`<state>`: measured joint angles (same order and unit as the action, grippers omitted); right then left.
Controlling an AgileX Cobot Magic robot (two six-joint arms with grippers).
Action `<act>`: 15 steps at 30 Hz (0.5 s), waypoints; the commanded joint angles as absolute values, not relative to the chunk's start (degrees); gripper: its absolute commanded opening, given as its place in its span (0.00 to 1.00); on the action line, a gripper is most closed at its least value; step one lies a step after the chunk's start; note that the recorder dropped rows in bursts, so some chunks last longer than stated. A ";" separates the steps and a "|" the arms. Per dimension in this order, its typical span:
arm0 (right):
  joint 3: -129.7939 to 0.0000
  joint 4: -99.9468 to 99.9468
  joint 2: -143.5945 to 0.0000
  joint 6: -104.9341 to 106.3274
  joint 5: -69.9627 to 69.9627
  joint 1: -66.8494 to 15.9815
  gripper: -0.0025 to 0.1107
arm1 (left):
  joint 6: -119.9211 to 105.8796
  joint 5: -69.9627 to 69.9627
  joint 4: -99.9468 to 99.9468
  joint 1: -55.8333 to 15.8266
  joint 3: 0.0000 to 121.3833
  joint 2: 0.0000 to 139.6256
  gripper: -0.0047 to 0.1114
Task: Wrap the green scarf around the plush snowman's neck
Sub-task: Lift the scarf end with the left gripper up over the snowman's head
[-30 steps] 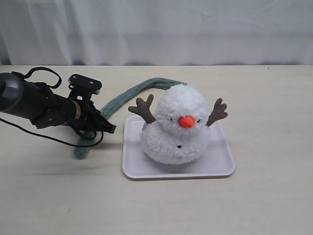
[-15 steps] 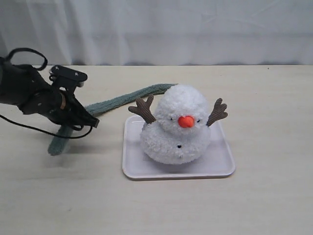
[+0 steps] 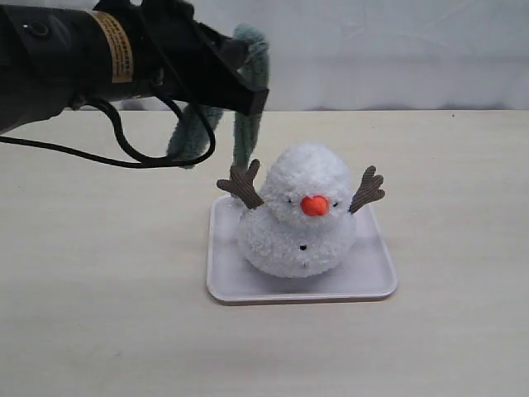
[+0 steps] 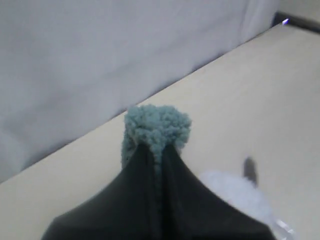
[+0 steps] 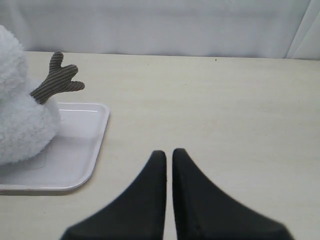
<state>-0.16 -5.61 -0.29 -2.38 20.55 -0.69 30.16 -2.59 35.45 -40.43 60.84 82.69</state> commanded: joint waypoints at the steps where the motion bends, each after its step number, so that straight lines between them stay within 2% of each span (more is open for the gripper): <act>1: 0.00 -5.42 0.00 -2.24 20.02 -0.79 0.06 | 30.01 6.97 35.00 -44.00 60.96 81.17 0.04; 10: 0.00 -5.42 0.00 -2.24 20.02 -0.79 0.06 | 30.01 24.10 35.25 -49.32 60.96 81.17 0.04; 15: 0.00 -5.42 0.00 -2.24 20.02 -0.79 0.06 | 30.01 31.77 35.25 -50.03 60.96 81.17 0.04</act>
<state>-0.16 -5.61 -0.29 -2.38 20.55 -0.69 29.96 27.70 35.45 -49.69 60.84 81.62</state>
